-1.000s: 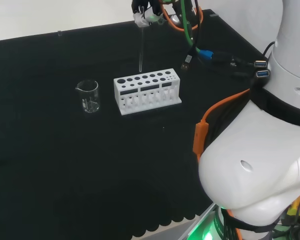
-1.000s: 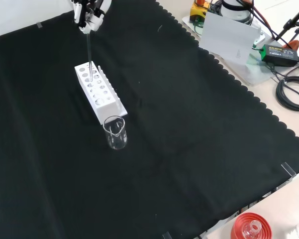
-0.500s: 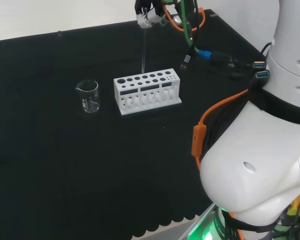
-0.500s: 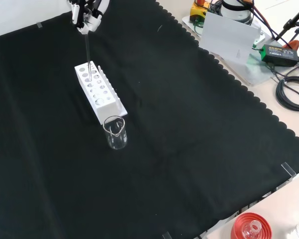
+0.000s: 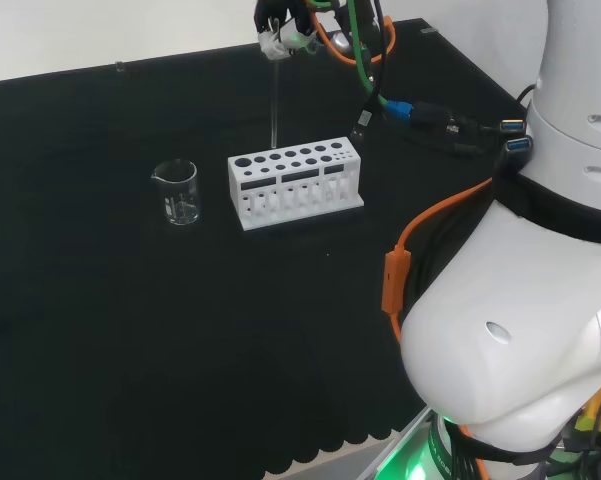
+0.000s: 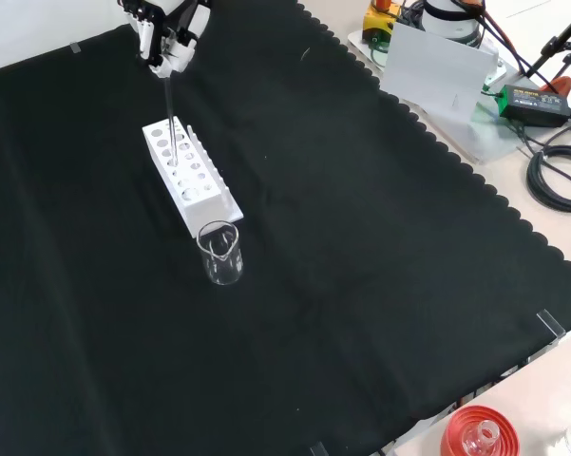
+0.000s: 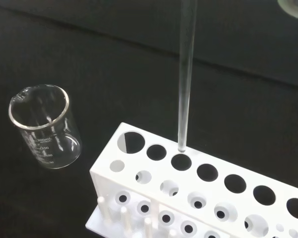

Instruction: Put the glass rod back on the white test tube rack.

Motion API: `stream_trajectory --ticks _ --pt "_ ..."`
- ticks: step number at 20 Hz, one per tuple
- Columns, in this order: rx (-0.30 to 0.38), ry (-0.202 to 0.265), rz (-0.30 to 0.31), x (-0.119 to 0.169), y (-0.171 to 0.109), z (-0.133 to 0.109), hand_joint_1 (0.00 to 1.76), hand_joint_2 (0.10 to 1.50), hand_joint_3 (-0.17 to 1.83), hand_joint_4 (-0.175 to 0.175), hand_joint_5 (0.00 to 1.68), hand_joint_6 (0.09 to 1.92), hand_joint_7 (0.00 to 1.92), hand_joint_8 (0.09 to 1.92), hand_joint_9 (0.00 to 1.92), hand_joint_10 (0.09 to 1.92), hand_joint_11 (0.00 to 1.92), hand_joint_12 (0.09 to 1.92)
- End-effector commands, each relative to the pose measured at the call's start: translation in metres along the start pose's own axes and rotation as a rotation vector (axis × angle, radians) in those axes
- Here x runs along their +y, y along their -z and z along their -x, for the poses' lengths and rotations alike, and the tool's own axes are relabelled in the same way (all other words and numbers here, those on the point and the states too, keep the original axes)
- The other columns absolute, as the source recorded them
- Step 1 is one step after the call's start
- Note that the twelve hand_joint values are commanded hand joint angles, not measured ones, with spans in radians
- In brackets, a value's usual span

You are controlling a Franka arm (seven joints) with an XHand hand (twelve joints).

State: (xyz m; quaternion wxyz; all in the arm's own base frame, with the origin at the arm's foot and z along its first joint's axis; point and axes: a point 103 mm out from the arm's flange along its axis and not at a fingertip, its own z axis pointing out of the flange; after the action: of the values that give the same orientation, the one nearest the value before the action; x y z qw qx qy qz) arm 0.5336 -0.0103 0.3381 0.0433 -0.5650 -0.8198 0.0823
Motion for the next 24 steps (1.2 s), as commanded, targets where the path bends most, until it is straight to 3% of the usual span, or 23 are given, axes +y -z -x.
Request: stream_trajectory --ticks 1,24 --pt "0.003 0.002 0.001 0.000 0.000 0.000 1.17 1.20 -0.17 -0.175 0.99 1.03 1.57 0.60 1.78 0.35 1.67 0.78" --pt "0.014 0.012 -0.030 0.007 -0.017 -0.001 1.17 1.20 -0.17 -0.175 0.99 1.03 1.57 0.60 1.77 0.35 1.67 0.78"
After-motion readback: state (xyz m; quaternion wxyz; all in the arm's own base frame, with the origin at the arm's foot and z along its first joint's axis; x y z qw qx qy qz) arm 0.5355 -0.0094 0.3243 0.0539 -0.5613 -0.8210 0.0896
